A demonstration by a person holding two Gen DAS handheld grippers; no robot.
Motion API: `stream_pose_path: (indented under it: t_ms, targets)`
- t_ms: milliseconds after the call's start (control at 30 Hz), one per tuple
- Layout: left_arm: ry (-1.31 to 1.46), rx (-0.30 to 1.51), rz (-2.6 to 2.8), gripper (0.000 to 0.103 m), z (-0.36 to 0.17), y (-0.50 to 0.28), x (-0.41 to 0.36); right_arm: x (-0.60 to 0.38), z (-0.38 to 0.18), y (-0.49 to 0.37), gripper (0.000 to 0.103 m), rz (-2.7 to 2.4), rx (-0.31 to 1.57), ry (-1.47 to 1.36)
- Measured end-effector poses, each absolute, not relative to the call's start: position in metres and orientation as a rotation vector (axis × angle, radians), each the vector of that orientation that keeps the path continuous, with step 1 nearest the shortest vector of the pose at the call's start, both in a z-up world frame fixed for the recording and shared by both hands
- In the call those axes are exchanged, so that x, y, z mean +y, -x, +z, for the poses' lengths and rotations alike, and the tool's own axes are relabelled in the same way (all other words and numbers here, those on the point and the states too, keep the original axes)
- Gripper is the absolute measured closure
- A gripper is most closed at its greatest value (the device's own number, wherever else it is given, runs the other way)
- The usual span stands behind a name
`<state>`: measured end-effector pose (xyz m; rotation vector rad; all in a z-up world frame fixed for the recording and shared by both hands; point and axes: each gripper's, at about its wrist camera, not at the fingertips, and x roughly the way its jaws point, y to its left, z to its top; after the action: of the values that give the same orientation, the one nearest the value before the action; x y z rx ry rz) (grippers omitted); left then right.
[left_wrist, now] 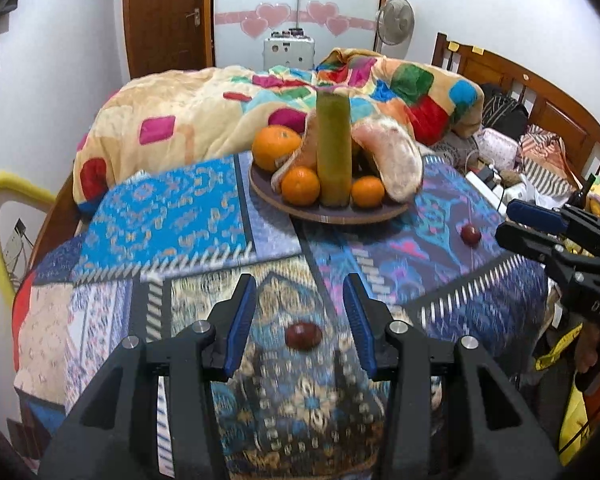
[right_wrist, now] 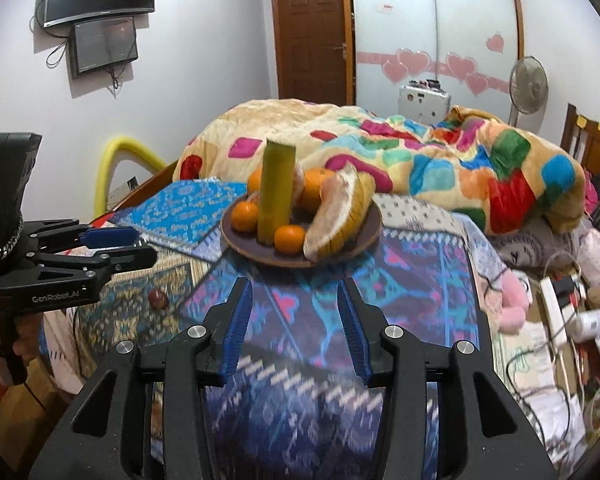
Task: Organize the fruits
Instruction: 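Move the right tool to the dark red plum and grasp it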
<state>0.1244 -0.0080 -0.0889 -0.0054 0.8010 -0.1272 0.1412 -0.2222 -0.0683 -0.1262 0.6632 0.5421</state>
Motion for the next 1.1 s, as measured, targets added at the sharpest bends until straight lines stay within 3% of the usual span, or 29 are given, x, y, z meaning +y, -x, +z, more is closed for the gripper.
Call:
stream_pose_path:
  t_ms: [467,800,1100]
  targets:
    - [0.002,0.879,-0.143,0.058,-0.130,-0.114,-0.012,-0.242,-0.102,-0.134,0.062,0.492,0.735,0.140]
    - [-0.029,0.843,-0.157,0.084,-0.133,-0.118,-0.012,-0.249,-0.110,-0.143,0.062,0.475,0.749,0.128]
    - [-0.017,0.827,-0.167,0.087,-0.125,-0.124,-0.008,-0.254,-0.115,-0.162,0.062,0.450,0.753,0.115]
